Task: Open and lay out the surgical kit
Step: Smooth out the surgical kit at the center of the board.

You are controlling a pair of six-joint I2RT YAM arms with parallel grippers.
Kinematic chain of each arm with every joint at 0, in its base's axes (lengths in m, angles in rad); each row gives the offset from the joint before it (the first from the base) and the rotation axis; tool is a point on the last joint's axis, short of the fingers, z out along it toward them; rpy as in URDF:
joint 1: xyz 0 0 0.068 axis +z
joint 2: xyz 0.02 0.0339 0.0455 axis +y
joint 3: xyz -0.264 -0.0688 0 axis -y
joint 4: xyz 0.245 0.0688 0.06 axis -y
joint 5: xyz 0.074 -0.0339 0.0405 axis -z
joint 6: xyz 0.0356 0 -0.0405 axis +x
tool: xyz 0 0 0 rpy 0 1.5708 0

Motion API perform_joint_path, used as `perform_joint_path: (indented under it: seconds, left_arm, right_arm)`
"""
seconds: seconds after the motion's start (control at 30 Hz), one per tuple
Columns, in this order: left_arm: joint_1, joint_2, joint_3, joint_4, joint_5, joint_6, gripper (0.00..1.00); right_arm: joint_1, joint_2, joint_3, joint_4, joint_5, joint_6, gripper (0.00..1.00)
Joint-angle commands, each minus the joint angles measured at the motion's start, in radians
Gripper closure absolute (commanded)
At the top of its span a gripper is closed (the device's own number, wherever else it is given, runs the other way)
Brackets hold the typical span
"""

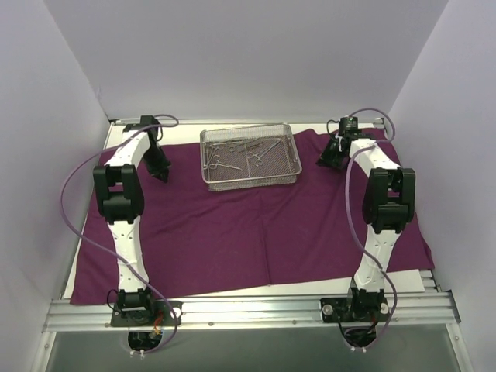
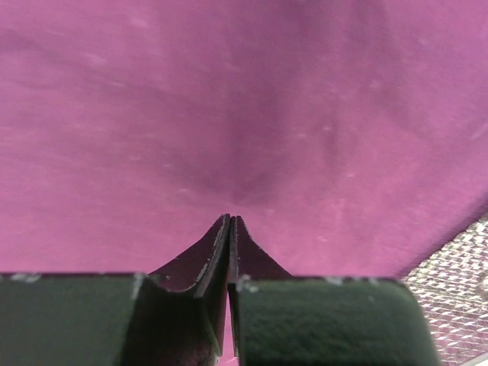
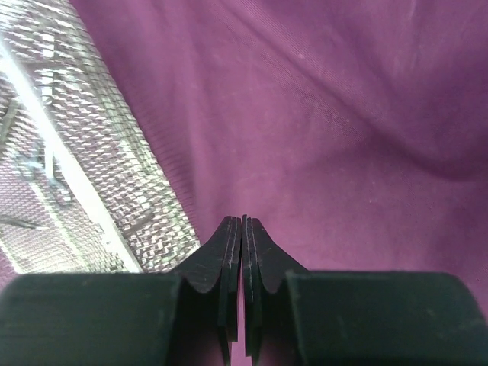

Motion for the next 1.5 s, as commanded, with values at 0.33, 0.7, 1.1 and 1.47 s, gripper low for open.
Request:
perform_joint_path:
  seconds: [0.33,0.7,1.1,1.47]
  left_arm:
    - [-0.013,0.305,0.320,-0.062,0.118,-0.027,0.87]
    - [0.090,0.464,0.521,0.014,0.325,-0.014,0.84]
    - [0.221,0.540,0.630,0.066,0.408,-0.025,0.82]
    - [0.202,0.383,0.582,0.106,0.472,-0.020,0.71]
  right_arm:
    - [0.015,0.086,-0.071,0.018,-0.011,0.040,1.00]
    - [0.108,0.187,-0.044,0.041,-0.042,0.154,1.00]
    - [0.121,0.327,0.165,-0.005,-0.089,0.166,1.00]
    - [-0.028,0.103,0.021,-0.047,-0.002,0.124,1.00]
